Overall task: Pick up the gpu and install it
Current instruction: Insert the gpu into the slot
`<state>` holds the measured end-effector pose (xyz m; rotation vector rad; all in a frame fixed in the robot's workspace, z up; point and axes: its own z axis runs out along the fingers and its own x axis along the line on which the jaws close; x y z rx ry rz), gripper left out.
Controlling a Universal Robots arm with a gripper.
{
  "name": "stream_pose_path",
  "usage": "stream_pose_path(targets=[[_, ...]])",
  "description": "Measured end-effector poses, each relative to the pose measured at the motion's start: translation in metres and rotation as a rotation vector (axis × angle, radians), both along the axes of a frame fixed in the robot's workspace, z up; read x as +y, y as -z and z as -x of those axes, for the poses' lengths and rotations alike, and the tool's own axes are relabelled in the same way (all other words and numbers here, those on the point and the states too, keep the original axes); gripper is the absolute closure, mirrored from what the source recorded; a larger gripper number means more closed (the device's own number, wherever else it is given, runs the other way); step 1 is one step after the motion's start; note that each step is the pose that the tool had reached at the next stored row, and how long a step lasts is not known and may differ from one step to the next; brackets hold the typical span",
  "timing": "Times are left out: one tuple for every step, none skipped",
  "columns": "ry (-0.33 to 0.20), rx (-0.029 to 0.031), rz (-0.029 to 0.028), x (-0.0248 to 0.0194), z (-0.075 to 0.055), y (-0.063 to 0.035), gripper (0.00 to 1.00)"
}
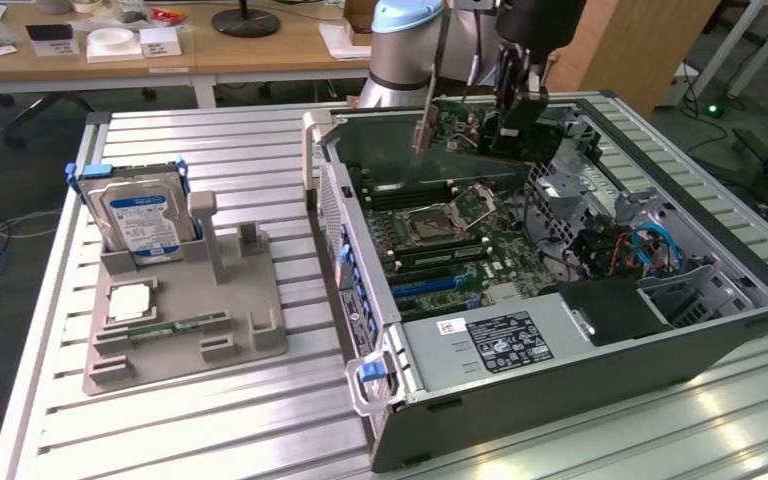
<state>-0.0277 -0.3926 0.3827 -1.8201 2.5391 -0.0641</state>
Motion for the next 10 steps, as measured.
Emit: stream_pose_path(targets=[[-0.016, 0.0001, 0.0018, 0.0000, 0.0000, 0.0000, 0.73], [-0.032, 0.0001, 0.0037, 0.0000, 0.0000, 0.0000, 0.73], [-0.048, 0.0000, 0.0054, 0.0000, 0.0000, 0.0000, 0.73], [-0.065, 0.0001, 0.0071, 0.0000, 0.0000, 0.0001, 0.73], [-0.081, 0.0001, 0.0088, 0.0000, 0.0000, 0.0001, 0.73], [-0.098, 0.0001, 0.0105, 0.0000, 0.0000, 0.0001, 0.73], [-0.114, 0.0001, 0.0121, 0.0000, 0.0000, 0.0001, 0.73], [-0.130, 0.0000, 0.0136, 0.0000, 0.0000, 0.0002, 0.73], [-0.147, 0.0000, 0.0152, 0.0000, 0.0000, 0.0002, 0.73], [-0.163, 0.0000, 0.0168, 0.0000, 0.0000, 0.0002, 0.73]])
